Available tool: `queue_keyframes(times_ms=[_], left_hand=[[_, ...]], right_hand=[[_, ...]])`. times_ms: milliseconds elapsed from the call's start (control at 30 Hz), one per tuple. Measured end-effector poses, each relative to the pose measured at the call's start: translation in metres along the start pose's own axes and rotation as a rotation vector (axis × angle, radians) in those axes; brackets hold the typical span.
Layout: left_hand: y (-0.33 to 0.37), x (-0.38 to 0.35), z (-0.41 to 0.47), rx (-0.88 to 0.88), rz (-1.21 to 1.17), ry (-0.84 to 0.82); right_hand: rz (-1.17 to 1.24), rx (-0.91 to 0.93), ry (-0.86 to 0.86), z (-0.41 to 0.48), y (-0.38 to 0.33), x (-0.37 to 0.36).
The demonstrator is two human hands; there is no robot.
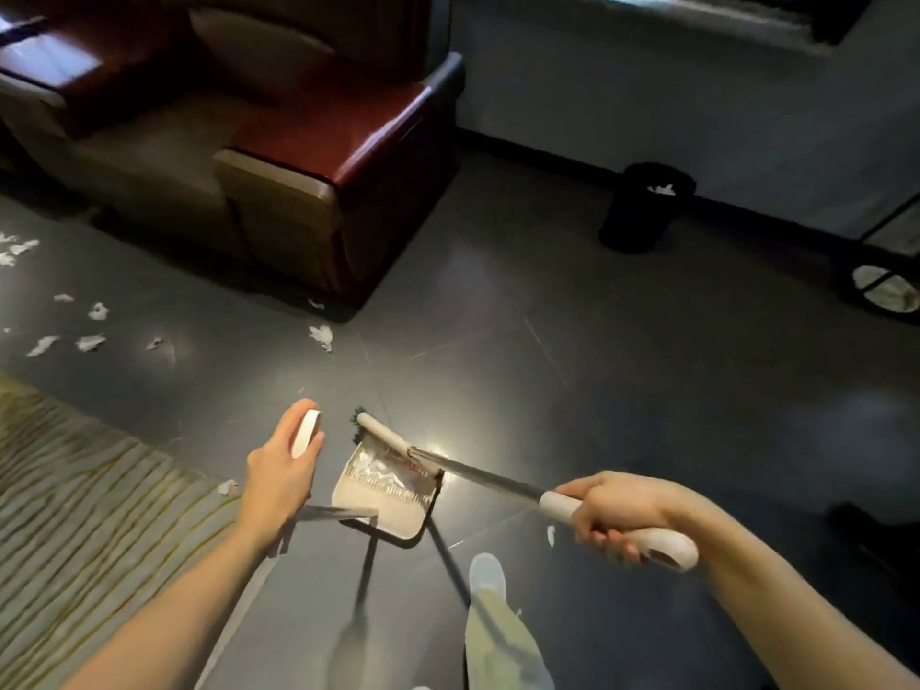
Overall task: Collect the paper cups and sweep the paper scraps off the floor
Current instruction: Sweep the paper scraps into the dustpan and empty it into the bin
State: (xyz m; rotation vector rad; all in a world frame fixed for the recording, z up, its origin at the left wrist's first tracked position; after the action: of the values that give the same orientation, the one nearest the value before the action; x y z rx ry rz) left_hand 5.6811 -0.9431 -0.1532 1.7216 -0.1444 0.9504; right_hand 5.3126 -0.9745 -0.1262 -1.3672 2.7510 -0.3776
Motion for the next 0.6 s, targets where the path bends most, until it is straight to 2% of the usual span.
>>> queue_keyframes(times_ms=[133,433,600], left_hand=[[0.01,-0.012,-0.036,-0.067,-0.021,-0.094],[0.053,-0.07,-0.115,-0.34,0.073,-0.468],[0.075,-0.109,-0.154,-0.469,0.159,-0.586]], right_hand=[[0.242,0.012,0.112,-0.026,0.075,-0.007],[0.651,-0.083,0.231,-0.047,0.212,-0.016],[0.68,-0.166,0.262,-0.016,0.254,-0.042]])
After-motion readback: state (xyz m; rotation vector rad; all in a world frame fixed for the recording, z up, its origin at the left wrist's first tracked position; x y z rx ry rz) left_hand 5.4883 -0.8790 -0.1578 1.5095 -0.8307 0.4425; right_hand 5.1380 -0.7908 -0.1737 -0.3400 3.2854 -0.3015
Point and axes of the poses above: each hand's wrist, its own z-axis towards the middle knuckle, its own x-axis out of the back of the hand, y = z × x, the point moved 9 cm from there along z, towards the middle knuckle, and after that the axes turned 6 degrees about -x, right-handed, at the moved point
